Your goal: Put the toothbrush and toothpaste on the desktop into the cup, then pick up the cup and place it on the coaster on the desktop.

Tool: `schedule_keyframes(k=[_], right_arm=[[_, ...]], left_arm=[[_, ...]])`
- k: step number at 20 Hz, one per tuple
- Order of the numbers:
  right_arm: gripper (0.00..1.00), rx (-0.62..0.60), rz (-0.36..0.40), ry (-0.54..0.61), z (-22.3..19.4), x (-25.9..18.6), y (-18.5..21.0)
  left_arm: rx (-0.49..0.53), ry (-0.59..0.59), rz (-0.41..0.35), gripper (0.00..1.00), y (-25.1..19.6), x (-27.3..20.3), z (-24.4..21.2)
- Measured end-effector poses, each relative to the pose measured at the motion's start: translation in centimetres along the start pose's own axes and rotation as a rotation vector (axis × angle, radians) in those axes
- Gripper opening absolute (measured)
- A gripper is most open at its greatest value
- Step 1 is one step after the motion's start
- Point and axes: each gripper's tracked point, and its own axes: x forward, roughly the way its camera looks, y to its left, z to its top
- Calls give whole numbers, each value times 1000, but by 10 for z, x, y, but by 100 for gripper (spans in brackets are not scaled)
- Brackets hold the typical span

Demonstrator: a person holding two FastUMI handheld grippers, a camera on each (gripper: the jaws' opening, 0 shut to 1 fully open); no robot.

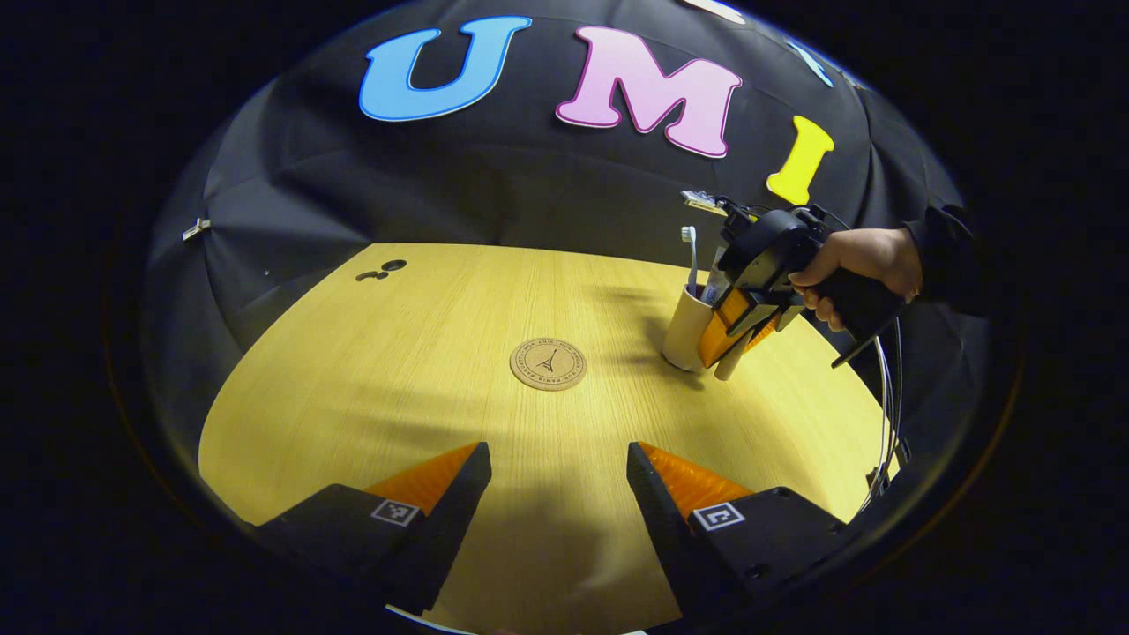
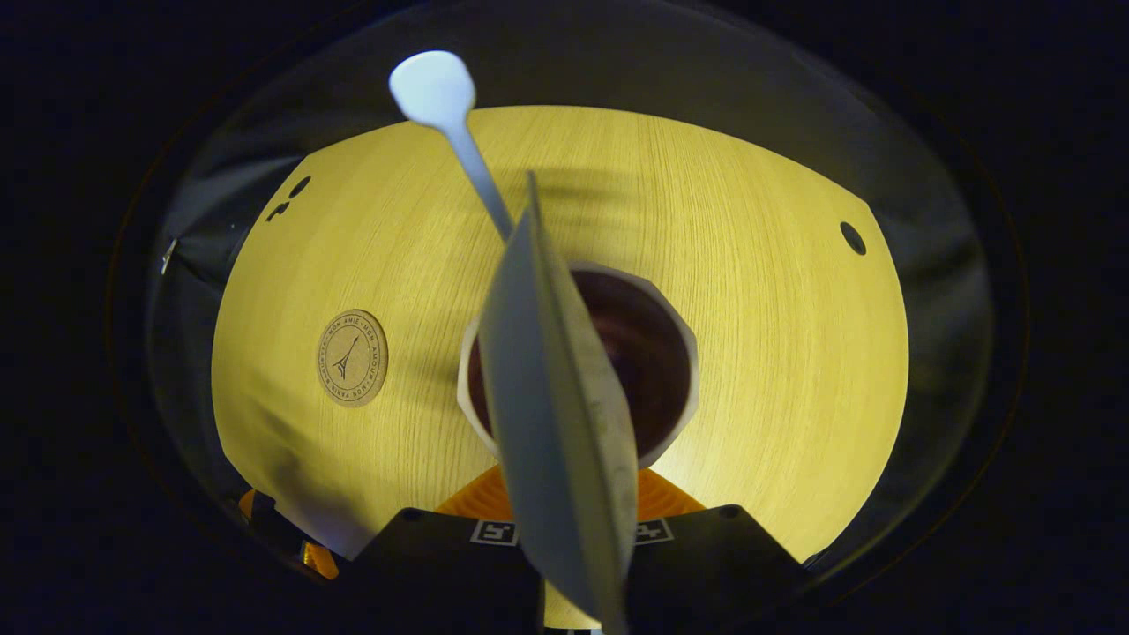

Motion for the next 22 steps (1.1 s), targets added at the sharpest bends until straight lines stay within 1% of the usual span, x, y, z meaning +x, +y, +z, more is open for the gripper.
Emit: schedule_keyframes(k=[1,4,6,7,8,9,15,16,17,18,19,20,22], right_arm=[[22,-7,-2,-5,1,-1,2],[22,-11,21,-10,3,-10,11],[28,-21,34,-21,7,-15,22],[22,-26,42,-29,10,-17,29],[28,-26,54,-37,14,-18,36],[22,-24,67,-42,17,-18,46],[22,-92,118,-45,24,-19,99],[22,-97,128,-43,25,-18,108],[28,-108,135,-41,25,-17,116],[22,-123,140,-39,26,-16,124],[22,-137,144,-38,25,-14,132],[28,-150,149,-36,25,-12,139],[28,-174,159,-20,21,-9,150]], left_arm=[[0,0,1,97,1,0,-1],[-2,-3,3,97,1,-2,-1],[0,-7,2,96,1,-3,0],[1,-10,2,97,1,-4,-1],[2,-14,1,97,2,-6,0],[1,-23,1,97,3,-8,0],[-23,-16,7,97,8,-12,-8],[-34,-16,10,96,10,-13,-9],[-47,-13,16,96,13,-15,-11],[-60,-12,24,96,17,-16,-12],[-71,-10,33,97,21,-18,-14],[-79,-8,43,97,25,-18,-15],[-96,-5,62,96,29,-22,-16]])
